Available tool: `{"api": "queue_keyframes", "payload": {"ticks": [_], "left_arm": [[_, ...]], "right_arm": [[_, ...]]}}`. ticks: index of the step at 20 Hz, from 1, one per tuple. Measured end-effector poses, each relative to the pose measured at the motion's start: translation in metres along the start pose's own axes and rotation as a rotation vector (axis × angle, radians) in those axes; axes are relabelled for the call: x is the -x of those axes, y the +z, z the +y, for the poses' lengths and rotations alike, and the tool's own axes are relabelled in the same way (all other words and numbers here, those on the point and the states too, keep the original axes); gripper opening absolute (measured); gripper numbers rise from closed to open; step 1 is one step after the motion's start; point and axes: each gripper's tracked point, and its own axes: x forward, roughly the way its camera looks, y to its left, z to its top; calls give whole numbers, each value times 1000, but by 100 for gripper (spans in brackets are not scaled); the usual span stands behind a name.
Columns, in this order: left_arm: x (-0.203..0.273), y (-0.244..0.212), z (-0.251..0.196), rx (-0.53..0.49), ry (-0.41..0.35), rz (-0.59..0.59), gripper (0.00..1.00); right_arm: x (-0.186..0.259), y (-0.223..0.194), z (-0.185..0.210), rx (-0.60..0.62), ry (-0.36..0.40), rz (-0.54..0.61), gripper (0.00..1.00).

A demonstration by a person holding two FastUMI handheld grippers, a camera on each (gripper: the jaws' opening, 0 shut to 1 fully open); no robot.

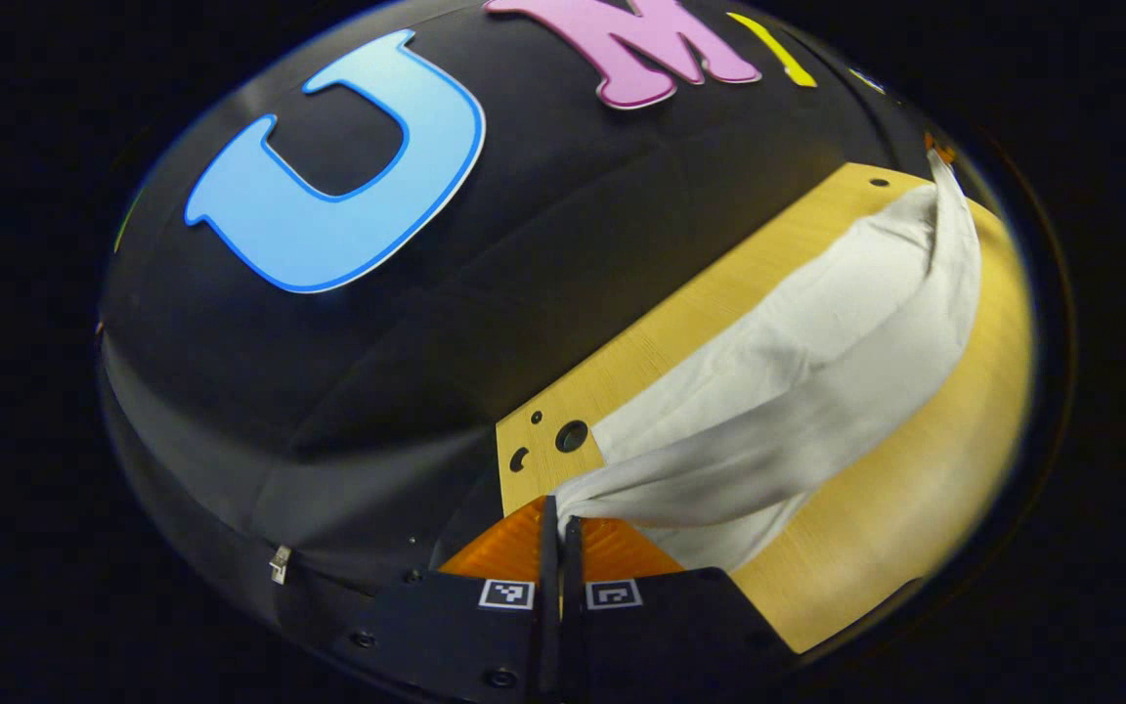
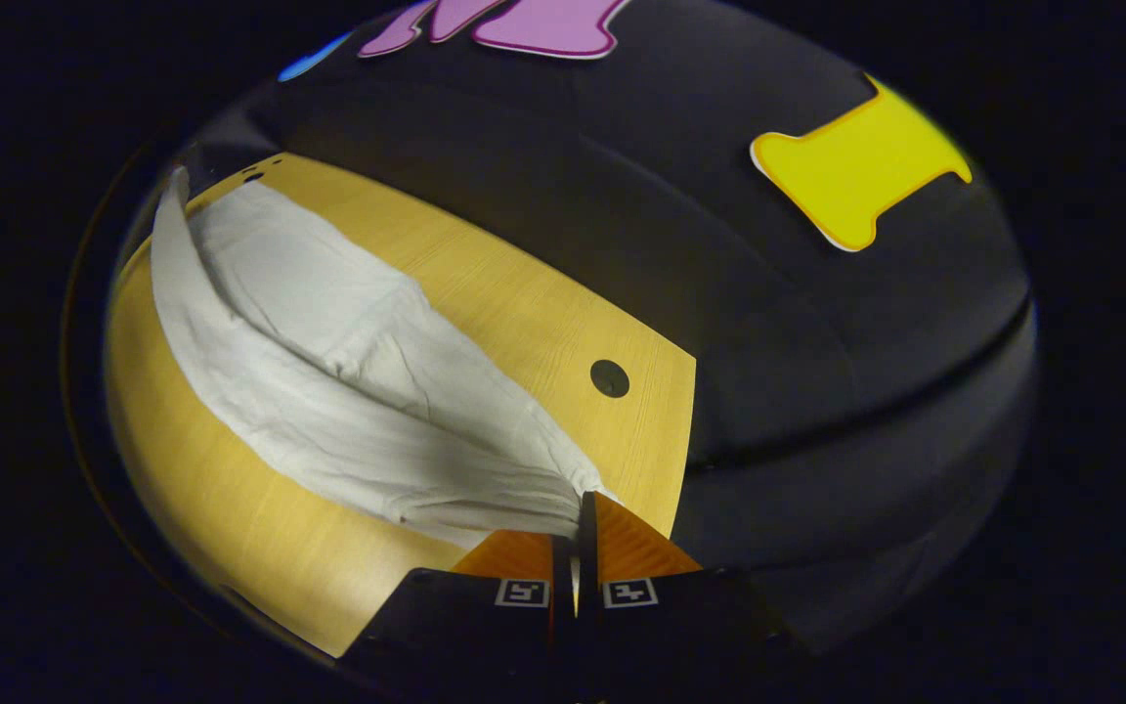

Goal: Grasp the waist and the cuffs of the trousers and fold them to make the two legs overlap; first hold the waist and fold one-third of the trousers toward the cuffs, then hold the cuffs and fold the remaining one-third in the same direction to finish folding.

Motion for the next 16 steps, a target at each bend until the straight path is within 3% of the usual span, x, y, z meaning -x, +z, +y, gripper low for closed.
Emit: {"api": "queue_keyframes", "payload": {"ticks": [4,7,8,11,12,14,15,16], "left_arm": [[-59,10,-11,124,24,16,5],[-98,2,-33,182,25,58,5],[-107,-3,-39,196,26,68,7],[-116,-10,-51,263,23,79,13],[-116,-12,-53,291,29,82,28],[-111,-13,-61,345,6,84,71],[-99,-10,-60,362,7,78,80],[-91,-4,-53,381,29,64,99]], "right_arm": [[-47,22,-8,-248,-13,5,5],[-52,15,-9,-424,-5,83,5],[-44,20,-9,-460,-5,99,0],[-36,31,-15,-533,-1,105,13],[-32,33,-15,-551,9,112,17],[-32,28,-14,-552,8,108,29],[-31,21,-11,-546,6,103,52],[-24,20,-13,-549,2,85,75]]}}
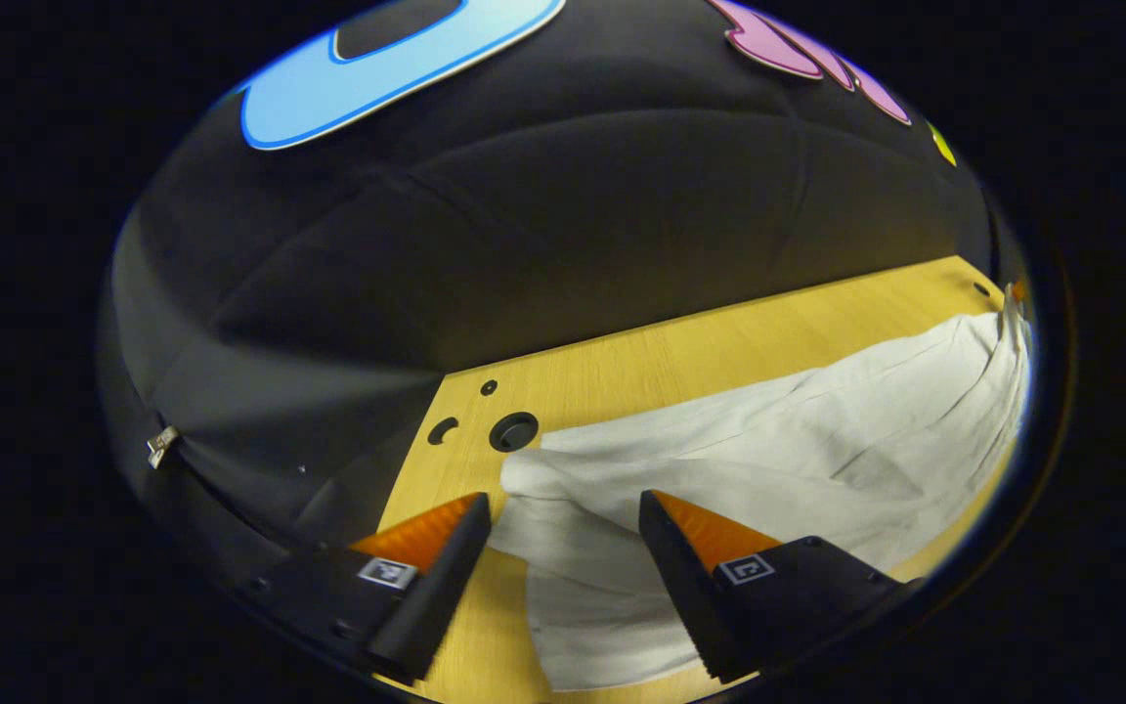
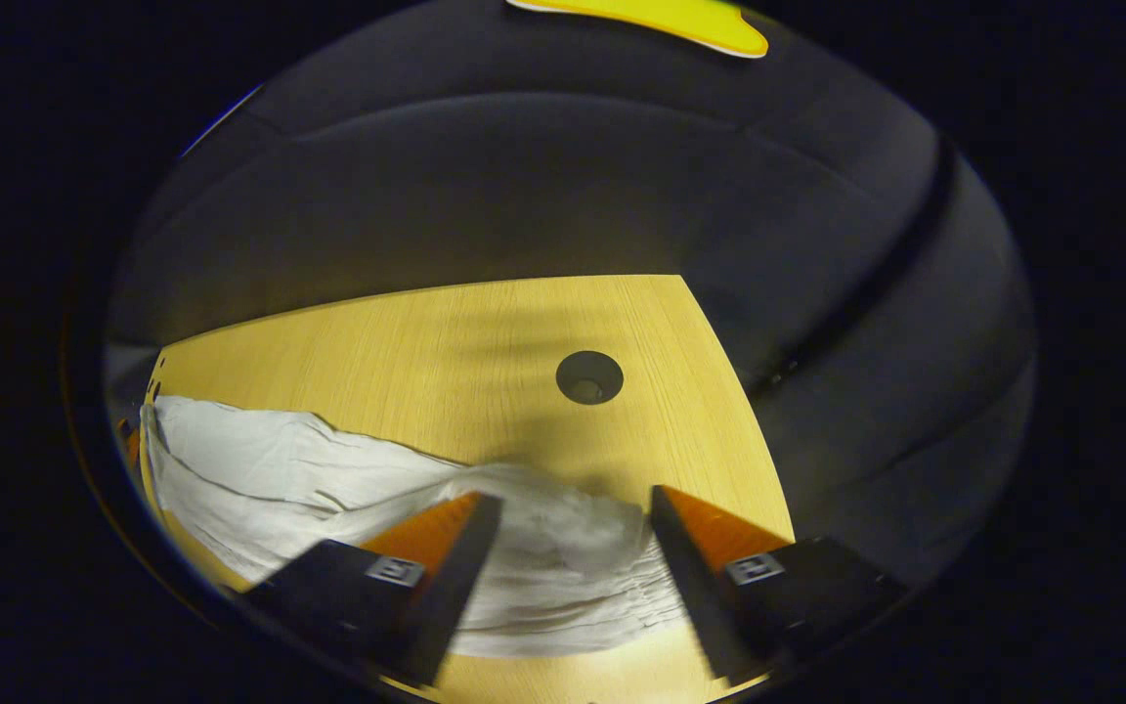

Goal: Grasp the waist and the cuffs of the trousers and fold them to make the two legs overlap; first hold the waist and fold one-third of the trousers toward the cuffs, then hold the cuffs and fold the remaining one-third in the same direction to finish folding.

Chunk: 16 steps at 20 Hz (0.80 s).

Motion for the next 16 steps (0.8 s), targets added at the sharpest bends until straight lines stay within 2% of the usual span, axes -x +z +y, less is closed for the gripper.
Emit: {"api": "queue_keyframes", "payload": {"ticks": [1,3,6,9,11,13,16], "left_arm": [[7,4,2,27,12,-24,99],[28,18,4,81,18,-78,96],[62,32,7,108,19,-136,96],[93,34,4,116,0,-179,96],[108,19,6,115,17,-160,96],[126,2,9,140,30,-139,96],[151,-25,16,182,71,-111,96]], "right_arm": [[8,3,-2,-22,-1,-44,97],[25,9,-11,-132,-8,-139,98],[39,3,-24,-352,2,-217,98],[47,-14,-58,-467,-84,-262,99],[46,-27,-67,-551,-97,-261,99],[42,-44,-69,-603,-94,-236,99],[24,-60,-64,-600,-107,-222,99]]}}
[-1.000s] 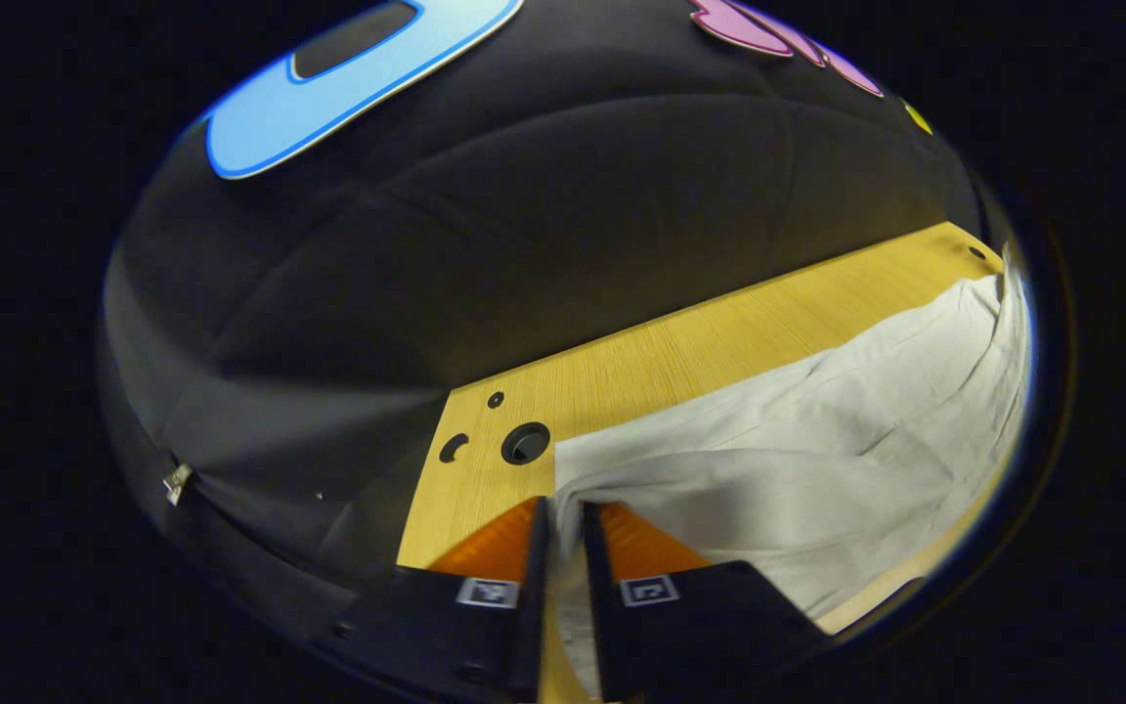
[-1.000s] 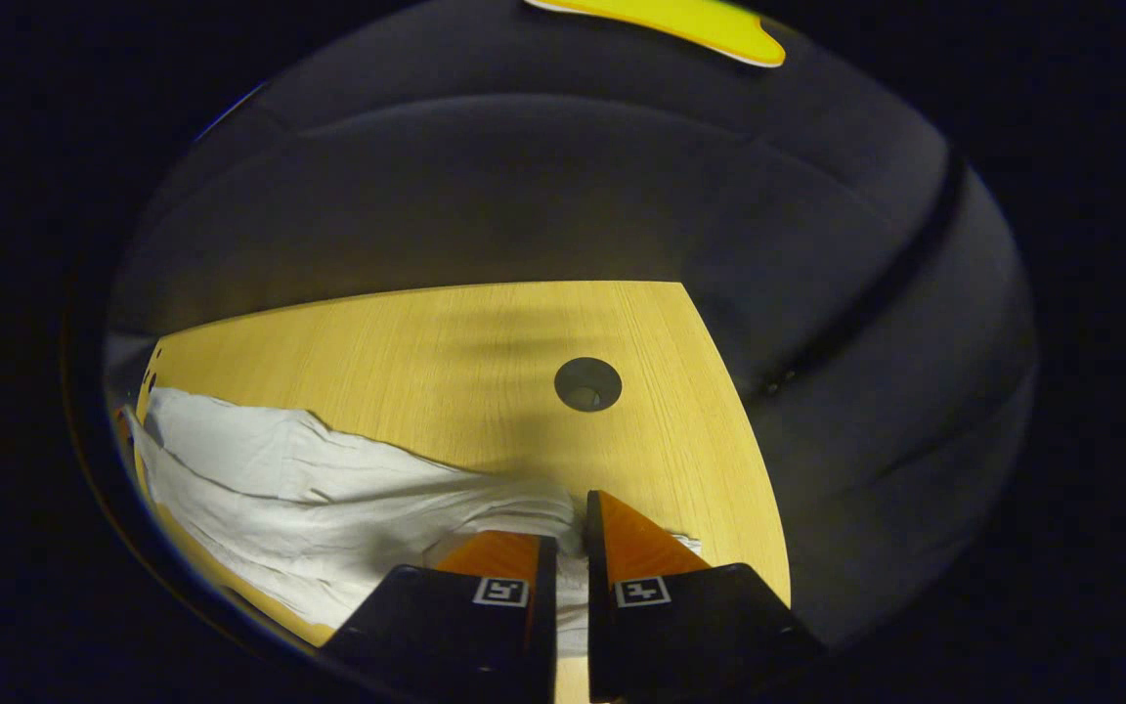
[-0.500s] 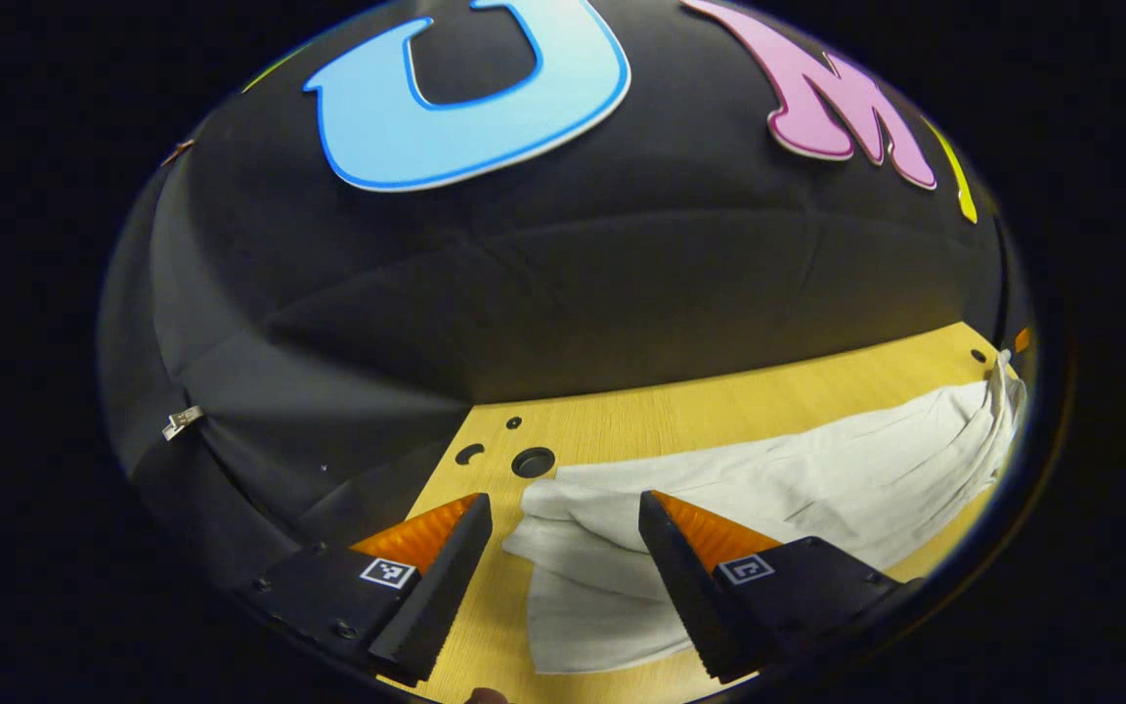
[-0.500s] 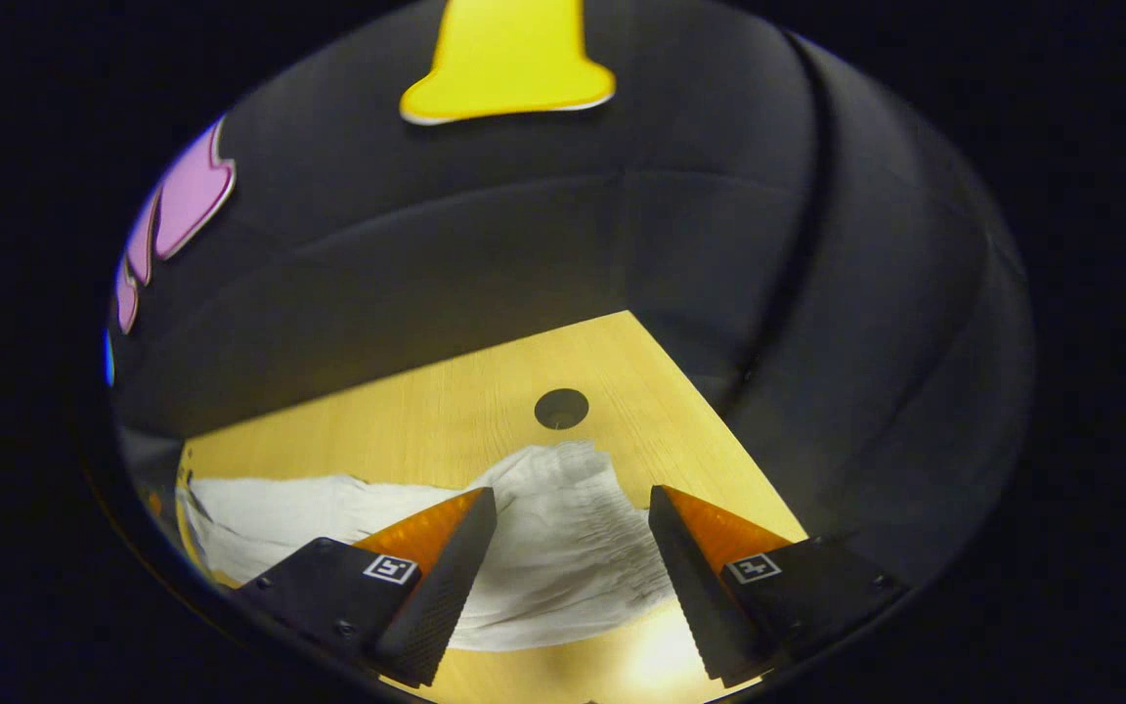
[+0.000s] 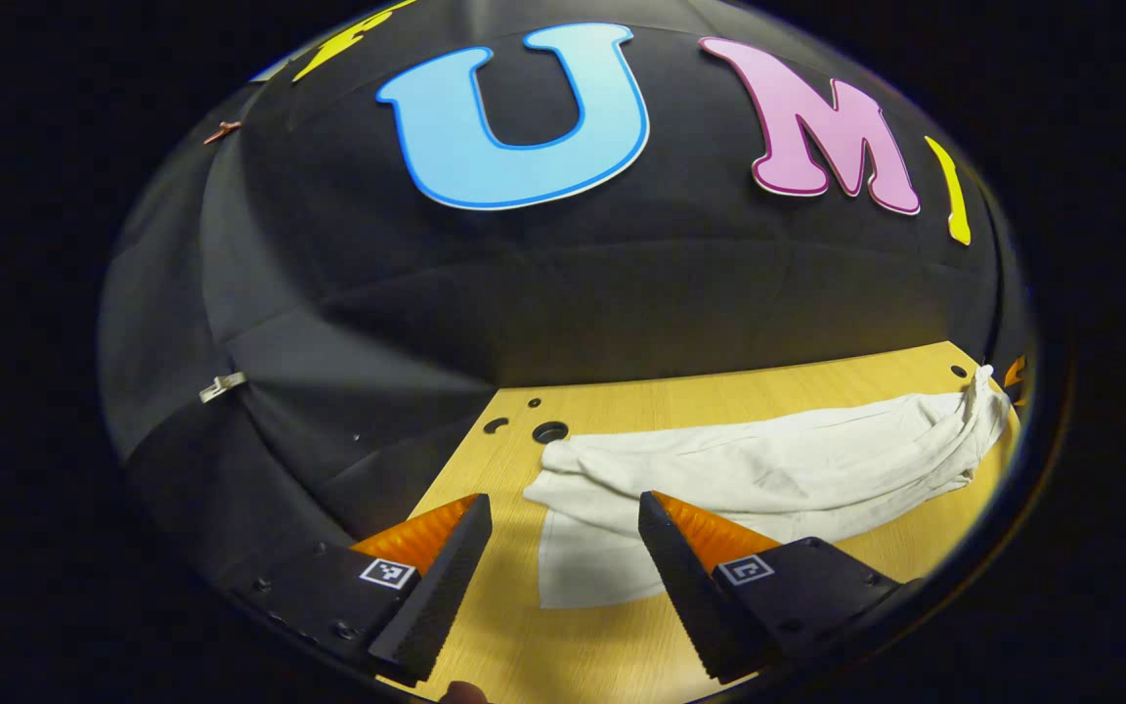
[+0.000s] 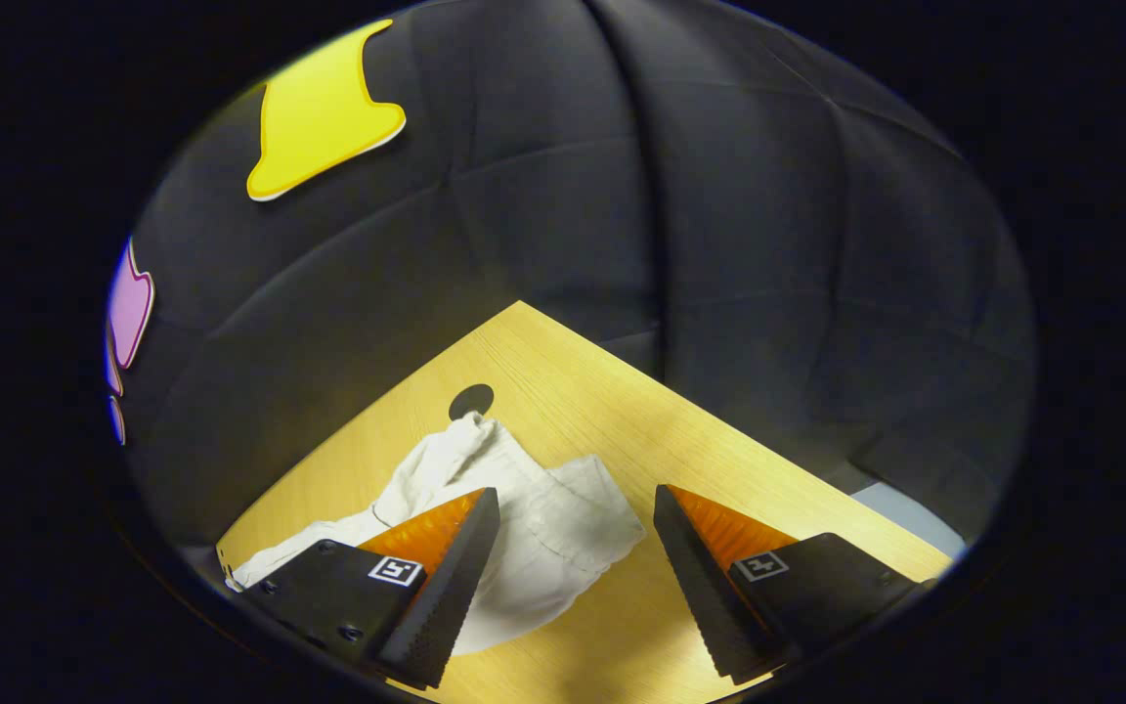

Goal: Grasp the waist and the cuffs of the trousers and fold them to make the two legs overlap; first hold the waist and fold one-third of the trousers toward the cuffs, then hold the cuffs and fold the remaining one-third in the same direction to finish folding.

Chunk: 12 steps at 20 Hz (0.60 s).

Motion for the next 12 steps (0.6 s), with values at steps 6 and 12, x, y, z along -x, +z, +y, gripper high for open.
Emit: {"api": "queue_keyframes", "payload": {"ticks": [6,12], "left_arm": [[47,-34,-6,16,15,46,96],[70,-20,-26,64,-5,23,96]], "right_arm": [[-10,-11,-1,13,-15,-24,99],[-26,-24,3,54,-37,-20,99]]}}
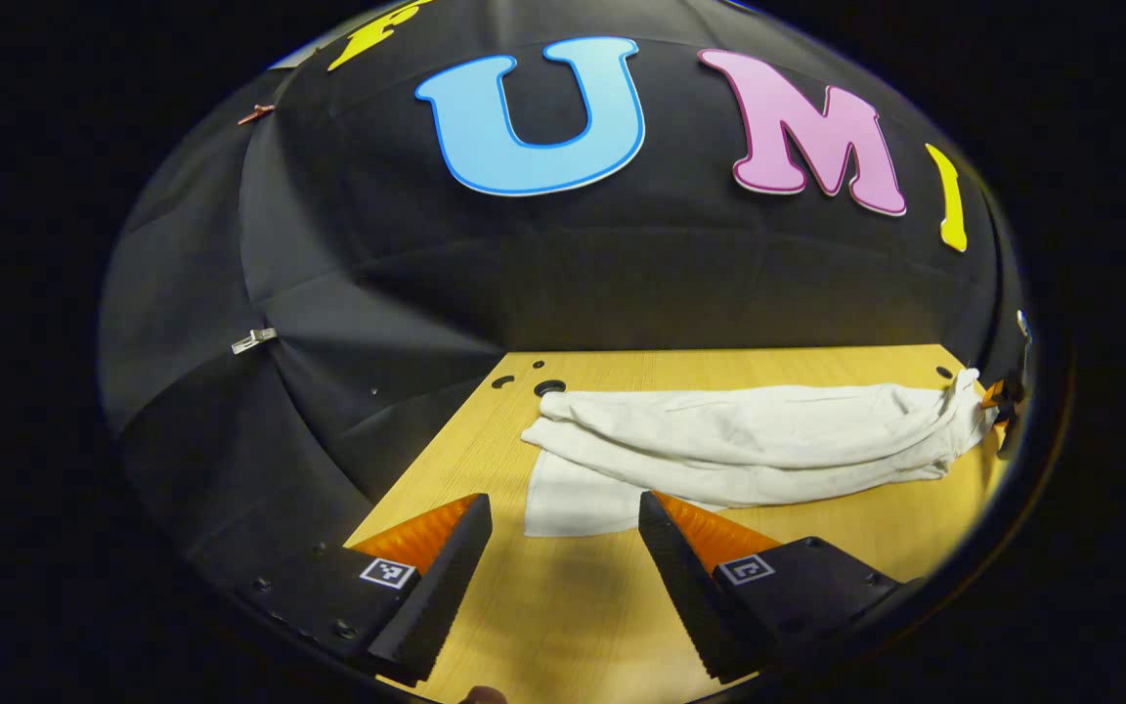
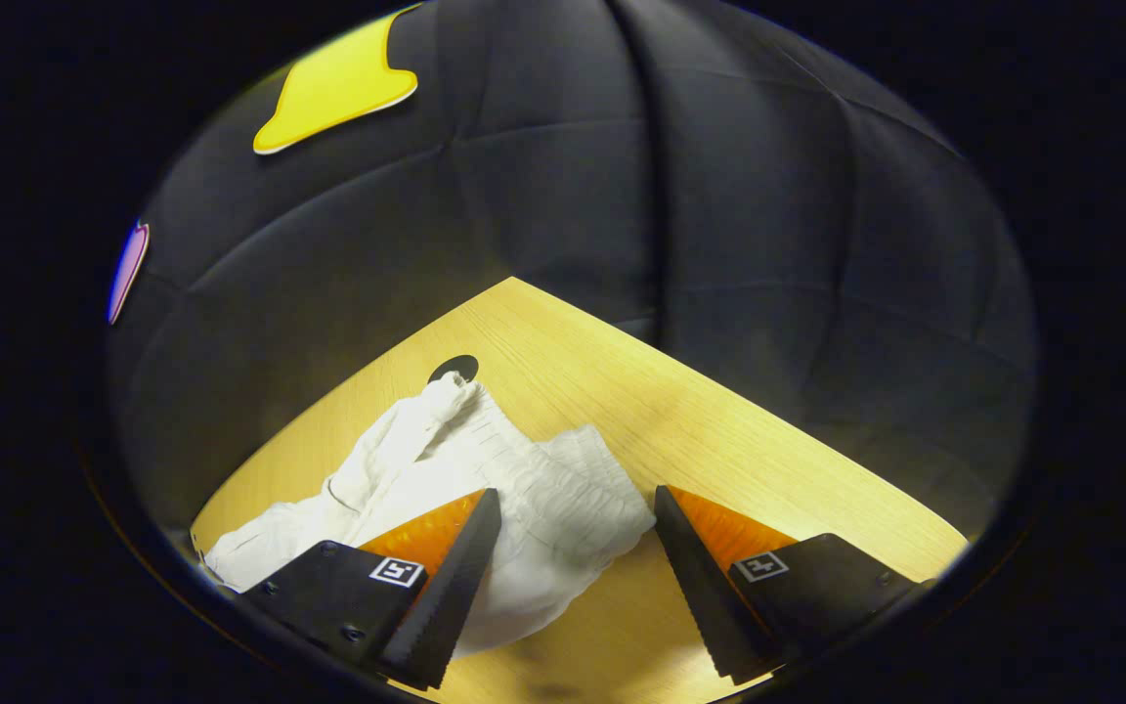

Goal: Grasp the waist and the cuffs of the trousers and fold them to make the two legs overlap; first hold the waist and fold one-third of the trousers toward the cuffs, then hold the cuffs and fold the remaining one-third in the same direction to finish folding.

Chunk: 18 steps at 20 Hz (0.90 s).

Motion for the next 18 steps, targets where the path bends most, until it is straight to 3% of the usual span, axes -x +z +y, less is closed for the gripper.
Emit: {"api": "queue_keyframes", "payload": {"ticks": [4,6,7,8,9,12,13,14,15,18], "left_arm": [[12,18,-8,19,-4,-45,96],[21,26,-23,65,-57,-60,96],[25,31,-26,86,-77,-77,97],[29,36,-26,99,-87,-87,97],[34,36,-24,104,-88,-92,97],[46,40,-21,105,-84,-98,97],[49,41,-24,112,-96,-104,97],[54,44,-28,131,-113,-116,97],[57,44,-30,154,-129,-125,97],[64,37,-34,201,-141,-122,97]], "right_arm": [[-3,-6,-1,65,-36,10,96],[-3,-5,3,85,-31,20,89],[-3,-8,7,80,-20,38,71],[-3,-6,7,78,-28,31,60],[-6,-12,12,66,-4,50,63],[-2,-11,16,72,4,50,34],[-4,-12,18,78,28,57,34],[-6,-15,20,72,48,73,19],[-6,-16,22,64,65,94,21],[-2,-15,21,110,114,134,15]]}}
